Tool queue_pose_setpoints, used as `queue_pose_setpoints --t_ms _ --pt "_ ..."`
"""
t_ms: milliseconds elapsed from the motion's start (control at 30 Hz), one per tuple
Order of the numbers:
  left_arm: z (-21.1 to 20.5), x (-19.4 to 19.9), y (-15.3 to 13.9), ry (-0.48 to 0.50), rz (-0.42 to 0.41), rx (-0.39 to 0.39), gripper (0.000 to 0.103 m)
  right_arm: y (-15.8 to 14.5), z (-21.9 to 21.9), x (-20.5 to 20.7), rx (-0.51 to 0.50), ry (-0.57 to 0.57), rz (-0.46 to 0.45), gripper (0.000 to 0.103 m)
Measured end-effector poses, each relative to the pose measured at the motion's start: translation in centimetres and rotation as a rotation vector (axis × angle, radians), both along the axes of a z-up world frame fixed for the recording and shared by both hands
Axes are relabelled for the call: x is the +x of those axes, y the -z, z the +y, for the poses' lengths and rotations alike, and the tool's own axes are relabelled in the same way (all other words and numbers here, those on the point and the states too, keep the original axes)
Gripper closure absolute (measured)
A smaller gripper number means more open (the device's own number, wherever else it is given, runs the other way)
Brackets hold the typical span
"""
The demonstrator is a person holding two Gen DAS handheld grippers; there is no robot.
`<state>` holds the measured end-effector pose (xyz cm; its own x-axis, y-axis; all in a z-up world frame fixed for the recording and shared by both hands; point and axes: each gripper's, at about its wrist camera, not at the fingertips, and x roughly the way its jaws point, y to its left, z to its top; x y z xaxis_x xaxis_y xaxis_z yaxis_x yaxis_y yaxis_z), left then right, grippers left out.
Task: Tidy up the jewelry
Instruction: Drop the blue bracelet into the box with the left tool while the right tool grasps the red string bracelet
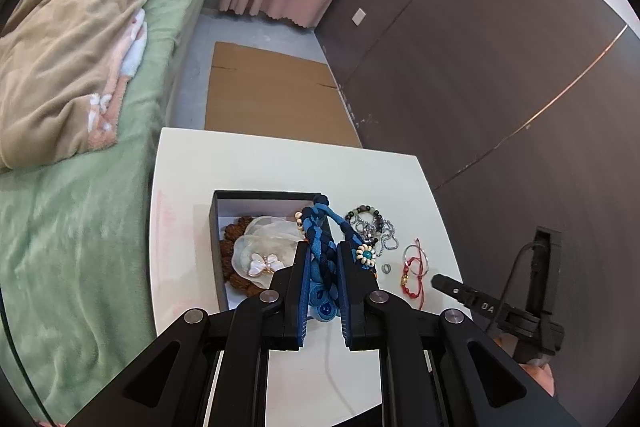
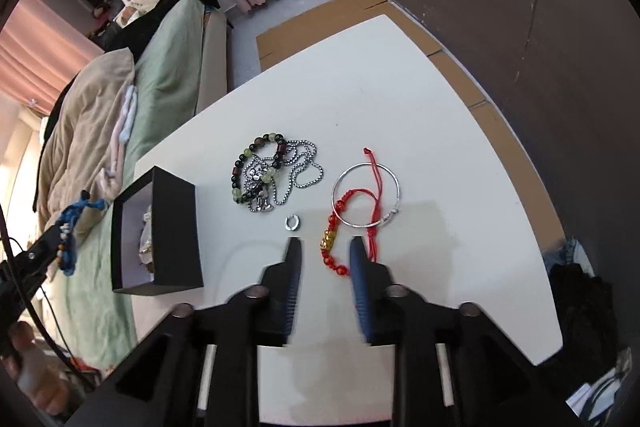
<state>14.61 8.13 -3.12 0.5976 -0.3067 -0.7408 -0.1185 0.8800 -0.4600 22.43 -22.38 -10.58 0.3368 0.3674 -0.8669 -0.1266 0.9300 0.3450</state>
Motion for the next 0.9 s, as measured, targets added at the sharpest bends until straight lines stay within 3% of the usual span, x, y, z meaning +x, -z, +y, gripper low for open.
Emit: queue_pose_setpoints --t_ms 333,400,433,500,633,700,833,900 --pt "1.1 0.5 1.3 -0.015 0.036 -0.009 0.09 3.7 2.8 1.3 -0.124 -0.051 0.057 0.075" --pt "1.1 0.7 1.6 -0.011 0.043 -0.011 0.09 3.7 3.3 1.3 -0.163 -0.06 0.026 0.075" --pt "1.1 0.8 1.7 -0.008 0.045 -0.016 0.09 3.6 3.9 1.1 -0.202 -0.072 0.014 0.077" --pt "1.1 1.0 2.0 -0.007 0.048 -0.021 0.09 3.6 4.4 0.9 -0.257 -0.082 0.003 0.094" --pt "1.1 1.5 2.5 -0.003 0.051 -0.038 0.09 2.9 3.9 0.9 -0.175 -0.094 0.021 0.095" --pt "1.2 1.7 2.7 -0.002 0.064 -0.045 0.086 1.4 3.7 0.5 -0.121 -0.101 -0.017 0.095" --pt "1.6 1.7 2.7 -0.019 0.069 -0.044 0.054 -0.9 3.5 -0.3 0.002 -0.116 -0.064 0.095" --pt "1.8 1.4 2.4 -0.029 0.057 -0.04 0.048 -2.2 3.8 -0.7 0.039 -0.135 -0.096 0.095"
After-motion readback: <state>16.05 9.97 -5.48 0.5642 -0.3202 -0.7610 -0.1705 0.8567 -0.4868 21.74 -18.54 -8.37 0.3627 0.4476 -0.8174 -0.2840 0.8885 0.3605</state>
